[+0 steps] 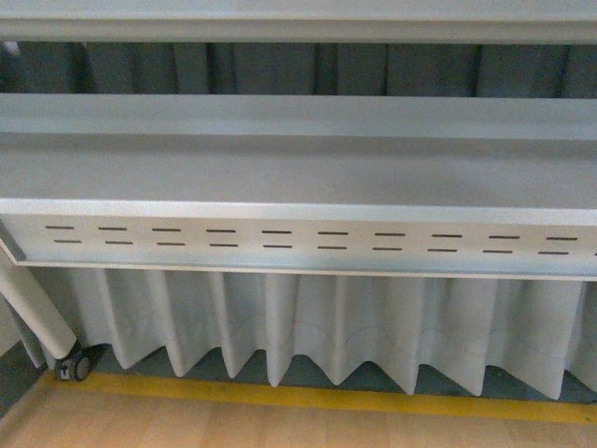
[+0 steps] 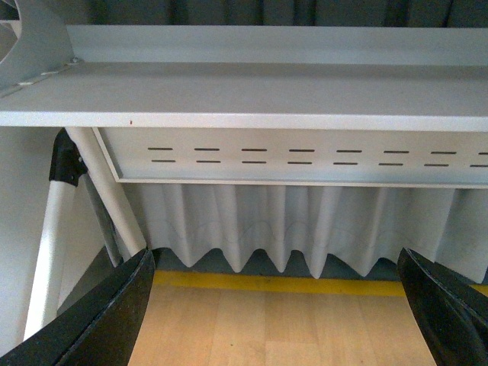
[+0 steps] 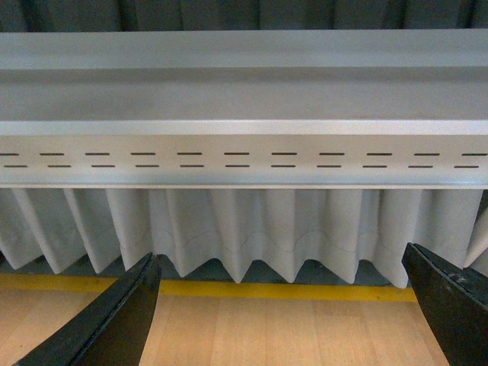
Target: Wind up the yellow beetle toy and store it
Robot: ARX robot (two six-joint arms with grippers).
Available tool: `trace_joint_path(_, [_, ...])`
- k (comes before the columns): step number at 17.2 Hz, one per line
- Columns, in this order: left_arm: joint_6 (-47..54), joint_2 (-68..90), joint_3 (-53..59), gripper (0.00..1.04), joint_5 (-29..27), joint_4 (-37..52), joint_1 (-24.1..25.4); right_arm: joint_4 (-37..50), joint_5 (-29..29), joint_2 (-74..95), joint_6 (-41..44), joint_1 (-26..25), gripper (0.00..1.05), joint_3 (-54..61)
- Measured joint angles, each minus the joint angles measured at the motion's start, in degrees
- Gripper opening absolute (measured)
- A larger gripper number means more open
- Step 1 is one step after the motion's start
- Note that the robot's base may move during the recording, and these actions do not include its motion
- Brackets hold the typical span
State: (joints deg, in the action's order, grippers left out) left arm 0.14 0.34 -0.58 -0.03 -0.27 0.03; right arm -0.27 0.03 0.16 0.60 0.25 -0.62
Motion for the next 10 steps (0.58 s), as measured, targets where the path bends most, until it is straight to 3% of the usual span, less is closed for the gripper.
trace_joint_path(10, [0.00, 0.00, 0.00, 0.98, 0.00, 0.00, 0.00, 0.00, 0.00, 0.00, 0.00, 0.00, 0.98, 0.00])
